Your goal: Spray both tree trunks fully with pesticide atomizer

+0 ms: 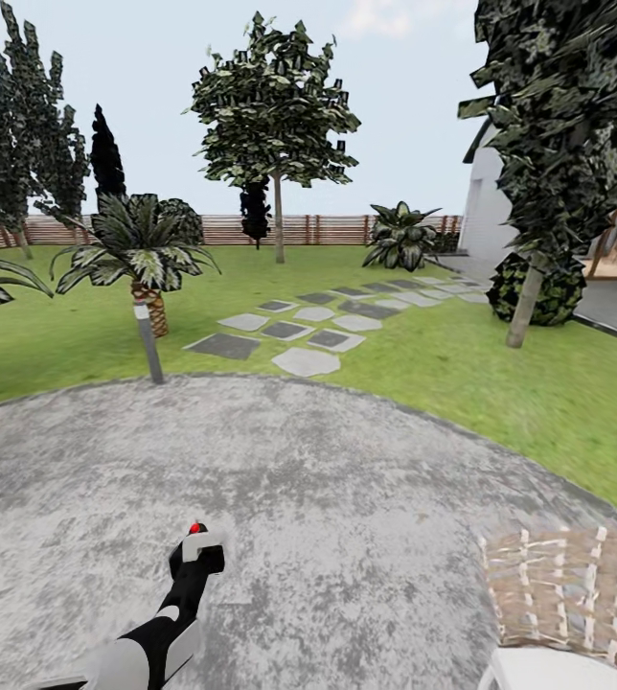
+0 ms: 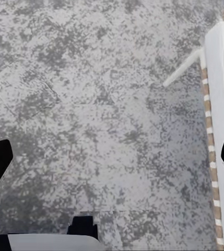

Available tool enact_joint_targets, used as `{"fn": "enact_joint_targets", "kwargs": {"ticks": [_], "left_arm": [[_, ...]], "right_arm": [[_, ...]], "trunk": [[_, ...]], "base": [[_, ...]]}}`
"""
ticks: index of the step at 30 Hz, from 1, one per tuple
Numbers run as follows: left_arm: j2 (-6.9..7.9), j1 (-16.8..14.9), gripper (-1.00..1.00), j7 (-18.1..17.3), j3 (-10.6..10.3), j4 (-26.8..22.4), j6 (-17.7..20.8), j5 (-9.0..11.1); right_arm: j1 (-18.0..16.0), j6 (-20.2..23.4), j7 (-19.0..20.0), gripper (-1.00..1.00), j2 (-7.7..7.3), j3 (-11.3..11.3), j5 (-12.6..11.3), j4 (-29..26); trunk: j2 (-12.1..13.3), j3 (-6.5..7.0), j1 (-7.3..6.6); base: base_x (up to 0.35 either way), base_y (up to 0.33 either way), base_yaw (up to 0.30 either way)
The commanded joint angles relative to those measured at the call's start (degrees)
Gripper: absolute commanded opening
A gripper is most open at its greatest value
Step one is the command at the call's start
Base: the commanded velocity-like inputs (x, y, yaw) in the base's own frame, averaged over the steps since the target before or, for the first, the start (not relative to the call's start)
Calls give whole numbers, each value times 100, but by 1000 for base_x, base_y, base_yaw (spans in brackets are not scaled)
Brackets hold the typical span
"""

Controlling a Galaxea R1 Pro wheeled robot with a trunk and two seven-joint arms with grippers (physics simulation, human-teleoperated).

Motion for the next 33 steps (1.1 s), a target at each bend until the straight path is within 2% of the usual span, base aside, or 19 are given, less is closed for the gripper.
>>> {"fn": "enact_joint_targets", "kwargs": {"ticks": [1, 21, 33], "left_arm": [[0, 0, -100, 0, -3, -1, 0, -1], [0, 0, -100, -7, -3, -3, 0, -1], [0, 0, -100, -8, -3, -2, 1, -1]], "right_arm": [[0, 0, 0, 100, 0, 0, 0, 0], [5, 2, 0, 100, 0, -1, 0, 1], [7, 7, 0, 100, 0, -1, 0, 4]], "trunk": [[0, 0, 0], [0, 0, 0], [0, 0, 0]], "base": [[350, 0, 124], [350, 1, 17], [350, 97, 0]]}}
